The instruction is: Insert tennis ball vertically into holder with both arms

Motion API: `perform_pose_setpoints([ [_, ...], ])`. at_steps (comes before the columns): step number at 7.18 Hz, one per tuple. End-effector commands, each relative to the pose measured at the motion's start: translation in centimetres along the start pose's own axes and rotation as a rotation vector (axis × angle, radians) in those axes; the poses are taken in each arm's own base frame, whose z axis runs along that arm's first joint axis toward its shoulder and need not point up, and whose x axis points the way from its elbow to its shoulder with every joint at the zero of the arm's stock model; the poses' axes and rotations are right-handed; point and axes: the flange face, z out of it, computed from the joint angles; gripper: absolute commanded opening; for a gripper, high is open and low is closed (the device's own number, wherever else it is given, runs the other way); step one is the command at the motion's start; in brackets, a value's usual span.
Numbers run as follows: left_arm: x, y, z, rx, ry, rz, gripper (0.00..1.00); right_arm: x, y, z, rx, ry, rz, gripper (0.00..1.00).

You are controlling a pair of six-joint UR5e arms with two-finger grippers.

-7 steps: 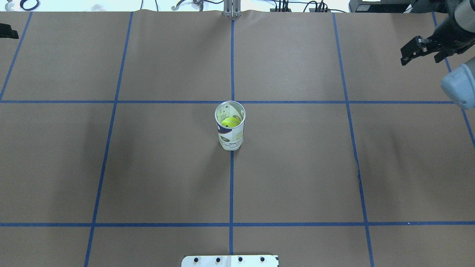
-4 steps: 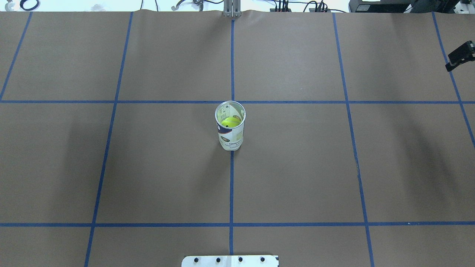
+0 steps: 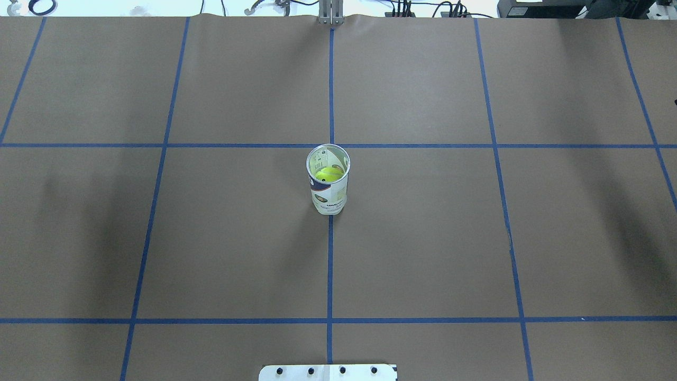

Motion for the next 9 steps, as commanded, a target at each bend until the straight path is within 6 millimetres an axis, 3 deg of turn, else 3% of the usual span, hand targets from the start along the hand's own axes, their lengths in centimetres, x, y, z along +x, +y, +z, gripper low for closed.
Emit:
perform_pose_setpoints([
  [1, -2.1, 0.1, -0.2, -0.085, -0.028, -0.010, 0.99, 3.0, 0.8, 1.2, -0.035, 0.008, 0.024, 0.99],
  [3, -1.7, 0.0, -1.0, -0.161, 0.001, -0.096, 0.99, 4.1, 1.5, 2.0, -0.052, 0.002, 0.060, 0.99],
  [4, -1.3, 1.5, -2.3, -0.146, 0.016, -0.091, 0.99, 4.2, 1.5, 2.1, -0.055, 0.001, 0.062, 0.99],
  [5, -1.3, 4.7, -2.9, -0.146, 0.016, -0.098, 0.99, 4.3, 1.6, 2.2, -0.065, 0.004, 0.075, 0.99],
  [6, -0.6, 5.7, -4.0, -0.133, 0.017, -0.090, 0.99, 4.3, 1.8, 2.3, -0.095, 0.001, 0.101, 0.99],
  [7, -1.2, 7.9, -3.7, -0.150, 0.007, -0.110, 0.99, 4.7, 2.1, 1.7, -0.099, -0.001, 0.119, 0.99],
  [9, -0.6, 7.9, -4.3, -0.139, -0.001, -0.161, 0.99, 4.5, 1.8, 1.4, -0.103, -0.007, 0.125, 0.99],
])
